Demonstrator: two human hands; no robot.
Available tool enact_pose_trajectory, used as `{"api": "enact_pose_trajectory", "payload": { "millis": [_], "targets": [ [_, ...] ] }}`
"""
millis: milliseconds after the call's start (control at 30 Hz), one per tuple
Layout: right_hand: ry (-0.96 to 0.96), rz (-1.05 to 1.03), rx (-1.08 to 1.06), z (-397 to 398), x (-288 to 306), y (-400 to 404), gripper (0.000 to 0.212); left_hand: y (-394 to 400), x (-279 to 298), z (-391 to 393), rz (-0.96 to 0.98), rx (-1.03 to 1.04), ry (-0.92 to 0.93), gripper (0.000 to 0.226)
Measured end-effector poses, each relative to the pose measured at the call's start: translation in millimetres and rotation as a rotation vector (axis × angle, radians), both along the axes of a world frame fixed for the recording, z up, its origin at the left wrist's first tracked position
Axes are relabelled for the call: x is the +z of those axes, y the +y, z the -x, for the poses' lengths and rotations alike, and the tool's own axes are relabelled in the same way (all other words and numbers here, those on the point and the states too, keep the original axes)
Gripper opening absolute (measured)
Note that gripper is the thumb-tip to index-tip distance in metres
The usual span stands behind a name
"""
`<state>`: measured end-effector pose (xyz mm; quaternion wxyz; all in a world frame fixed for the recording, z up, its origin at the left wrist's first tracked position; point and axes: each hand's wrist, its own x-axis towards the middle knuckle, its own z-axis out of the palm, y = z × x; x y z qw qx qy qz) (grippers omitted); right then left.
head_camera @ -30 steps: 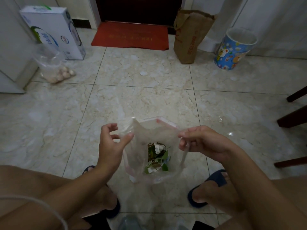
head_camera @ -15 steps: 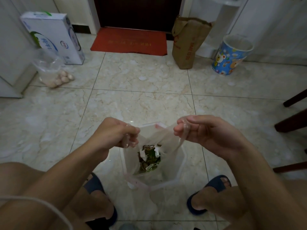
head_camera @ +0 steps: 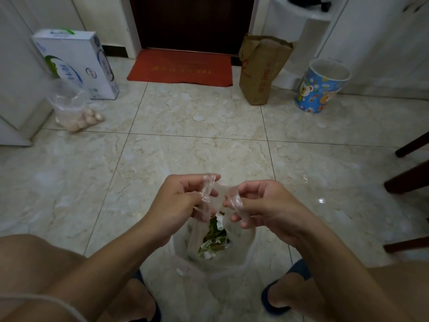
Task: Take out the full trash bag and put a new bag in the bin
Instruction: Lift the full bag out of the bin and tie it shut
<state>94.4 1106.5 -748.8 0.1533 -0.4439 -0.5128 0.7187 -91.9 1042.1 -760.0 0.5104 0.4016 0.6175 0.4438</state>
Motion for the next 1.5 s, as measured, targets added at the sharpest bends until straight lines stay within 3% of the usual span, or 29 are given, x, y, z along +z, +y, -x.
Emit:
{"api": "enact_pose_trajectory", "payload": {
  "millis": [167,333,467,533,633,733,800,900,1000,1100,1200,1400,1500],
  "targets": [
    [-0.077,0.046,0.049,5.3,-2.2,-2.6,0.032,-5.2,-5.7,-10.5,-0.089,-0.069,0.082,0.039],
    [-0.063,0.114,0.171,4.8,-0.2,-3.0,0.046,-6.3,-7.6,-12.4,-0.103,-0.143,0.036,0.044],
    [-0.091,0.093,0.197,5.1,-1.2,-4.2,0.032,-8.0,-8.0,-14.5,-0.136,-0.232,-0.026,0.049],
    [-0.138,0.044,0.198,6.2,-3.9,-4.4,0.035,-7.5,-7.5,-16.1,-0.136,-0.248,-0.027,0.055],
    [-0.222,-0.035,0.194,7.3,-7.0,-5.4,0.049,-7.0,-8.3,-18.4,-0.198,-0.27,0.145,0.057],
    [-0.272,-0.114,0.153,6.5,-13.2,-4.3,0.025,-7.7,-7.6,-19.1,-0.218,-0.276,0.433,0.053],
    [-0.292,-0.182,0.085,7.0,-18.1,-3.4,0.005,-6.5,-9.8,-17.0,-0.182,-0.276,0.528,0.051],
    [-0.315,-0.227,0.009,6.9,-22.9,-0.5,0.014,-2.9,-14.7,-11.0,-0.097,-0.242,0.557,0.053],
    [-0.376,-0.303,-0.107,0.0,-28.8,6.4,0.017,1.1,-20.8,-0.6,-0.047,-0.195,0.518,0.038],
    [-0.441,-0.341,-0.245,-11.6,-40.1,18.5,0.018,4.1,-23.6,14.8,-0.002,-0.162,0.499,0.008],
    [-0.462,-0.315,-0.364,-21.4,-49.8,28.8,0.02,5.5,-21.8,30.7,0.095,-0.148,0.427,0.011],
    [-0.578,-0.293,-0.497,-35.9,-71.9,37.0,0.024,5.7,-44.4,62.8,0.413,0.069,0.082,0.019],
    [-0.402,-0.051,-0.673,-43.6,-80.9,46.2,0.012,3.5,-58.9,78.0,0.561,0.192,-0.235,0.018]
  ]
}}
